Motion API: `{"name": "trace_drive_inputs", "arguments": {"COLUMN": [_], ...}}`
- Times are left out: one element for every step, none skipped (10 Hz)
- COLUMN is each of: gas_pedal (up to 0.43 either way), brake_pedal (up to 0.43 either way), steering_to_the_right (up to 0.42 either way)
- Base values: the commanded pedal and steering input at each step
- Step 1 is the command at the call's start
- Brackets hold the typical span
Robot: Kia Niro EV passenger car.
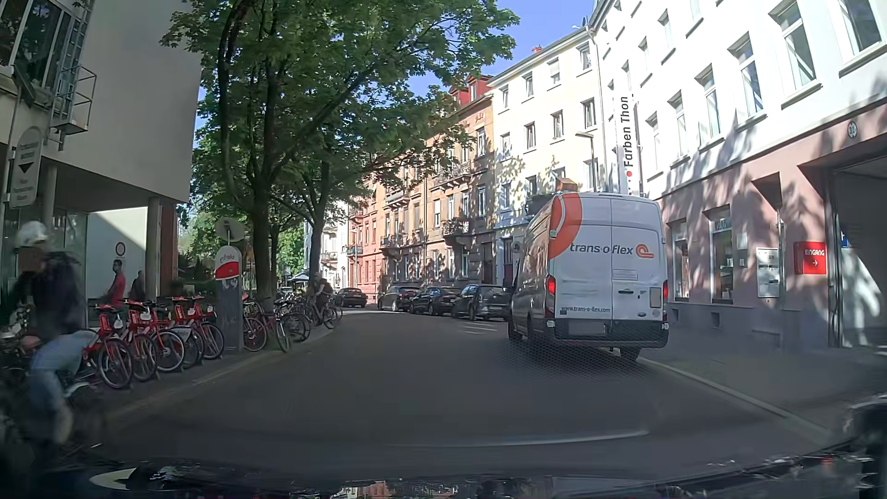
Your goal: Follow the waypoints while adhering to traffic rules and regulations
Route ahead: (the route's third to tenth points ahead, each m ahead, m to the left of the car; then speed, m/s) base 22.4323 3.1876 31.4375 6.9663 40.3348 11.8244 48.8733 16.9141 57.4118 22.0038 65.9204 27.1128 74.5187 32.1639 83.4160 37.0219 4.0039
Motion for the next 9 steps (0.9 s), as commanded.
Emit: {"name": "trace_drive_inputs", "arguments": {"gas_pedal": [0.138, 0.150, 0.150, 0.157, 0.157, 0.157, 0.157, 0.157, 0.157], "brake_pedal": [0.000, 0.000, 0.000, 0.000, 0.000, 0.000, 0.000, 0.000, 0.000], "steering_to_the_right": [-0.012, -0.024, -0.032, -0.043, -0.053, -0.061, -0.071, -0.076, -0.076]}}
